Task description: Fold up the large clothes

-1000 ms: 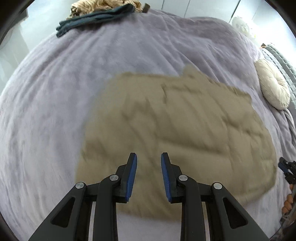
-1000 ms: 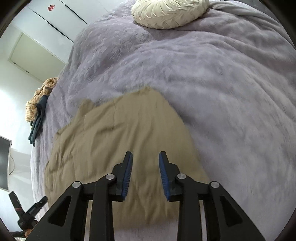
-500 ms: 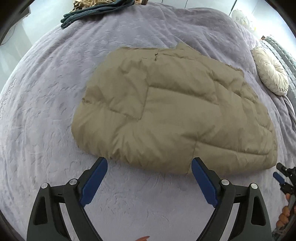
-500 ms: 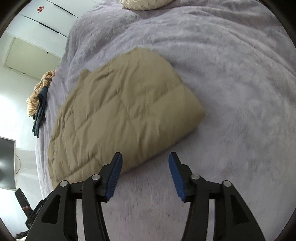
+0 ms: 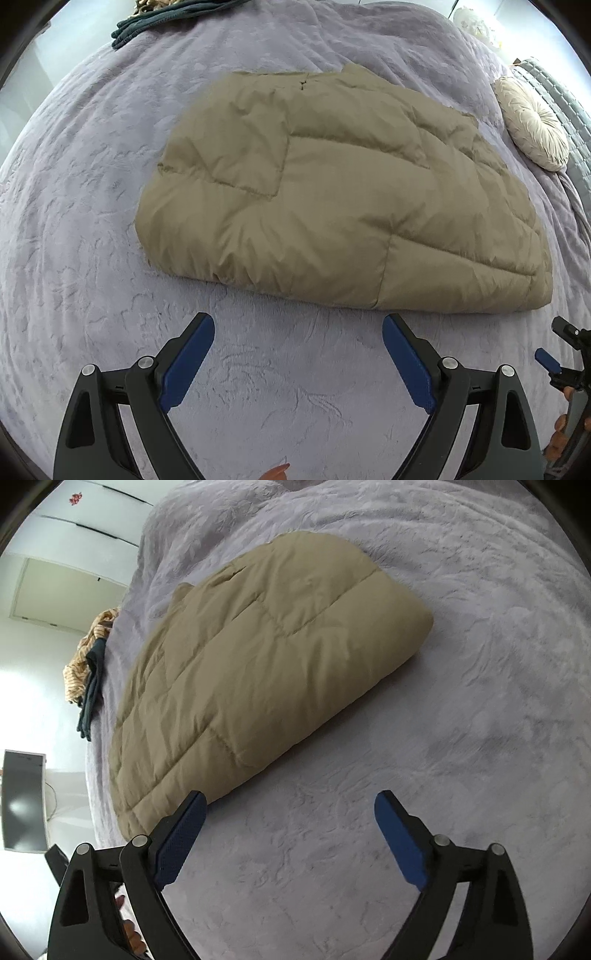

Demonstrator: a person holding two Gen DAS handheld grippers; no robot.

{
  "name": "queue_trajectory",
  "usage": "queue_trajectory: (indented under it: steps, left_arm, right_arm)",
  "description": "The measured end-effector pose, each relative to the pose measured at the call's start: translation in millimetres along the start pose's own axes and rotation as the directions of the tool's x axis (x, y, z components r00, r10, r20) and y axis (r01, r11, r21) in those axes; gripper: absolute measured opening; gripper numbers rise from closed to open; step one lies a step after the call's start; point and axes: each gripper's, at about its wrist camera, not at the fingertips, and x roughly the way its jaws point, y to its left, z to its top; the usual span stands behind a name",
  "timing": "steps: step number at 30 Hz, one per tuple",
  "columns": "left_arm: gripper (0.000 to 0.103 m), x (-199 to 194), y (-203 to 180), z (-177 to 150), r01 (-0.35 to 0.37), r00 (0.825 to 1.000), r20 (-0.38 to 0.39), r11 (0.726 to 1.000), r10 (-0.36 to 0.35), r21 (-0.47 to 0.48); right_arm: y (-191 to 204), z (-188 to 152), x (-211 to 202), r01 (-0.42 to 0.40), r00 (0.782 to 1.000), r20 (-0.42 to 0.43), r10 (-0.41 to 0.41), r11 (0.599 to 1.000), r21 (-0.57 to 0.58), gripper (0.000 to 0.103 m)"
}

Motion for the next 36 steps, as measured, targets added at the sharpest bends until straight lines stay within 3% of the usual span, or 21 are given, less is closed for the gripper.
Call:
queue_trajectory:
  steps: [3, 4, 13, 17, 21, 25, 31, 36]
  left_arm:
    - [0.093, 0.4, 2.3, -2.2, 0.009, 1.000, -0.009, 1.000, -0.009, -0.010]
    - [0.093, -0.1, 3.0, -2.5, 0.008, 1.000, -0.007, 1.000, -0.008, -0.009]
    - [0.093, 7.4, 12.0, -5.9, 0.012, 1.000, -0.023, 1.000, -0.012, -0.022]
    - [0.093, 12.0, 24.3, -8.0, 0.105, 0.993, -0.040, 0.992, -0.108, -0.076]
    - [0.093, 8.3, 39.7, -8.3, 0.244, 0.969, 0.012, 0.954, -0.246, -0.172]
    - [0.093, 15.8, 53.1, -5.6, 0.362, 0.931, 0.064, 0.894, -0.358, -0.264]
    - [0.093, 41.2, 67.0, 2.4, 0.469, 0.879, 0.123, 0.790, -0.461, -0.395]
    - [0.093, 59.4, 69.5, 4.8, 0.505, 0.855, 0.138, 0.740, -0.500, -0.444]
  right_arm:
    - [1.3, -4.4, 3.8, -0.015, 1.000, 0.005, 0.014, 1.000, 0.021, 0.094]
    - [3.1, -5.2, 5.5, -0.020, 1.000, 0.003, 0.020, 1.000, 0.022, 0.102]
    - [8.1, -7.2, 22.0, -0.062, 0.997, -0.047, 0.063, 0.997, 0.037, 0.103]
    - [4.3, -6.7, 31.3, -0.080, 0.991, -0.104, 0.084, 0.996, 0.046, 0.103]
    - [-0.8, -7.2, 34.8, -0.105, 0.987, -0.116, 0.113, 0.992, 0.071, 0.103]
    - [-3.4, -3.6, 38.3, -0.153, 0.982, -0.097, 0.164, 0.982, 0.109, 0.103]
    - [-3.3, 9.1, 47.6, -0.229, 0.969, -0.061, 0.240, 0.962, 0.152, 0.103]
    - [-4.3, 16.9, 57.3, -0.264, 0.959, -0.056, 0.277, 0.950, 0.166, 0.103]
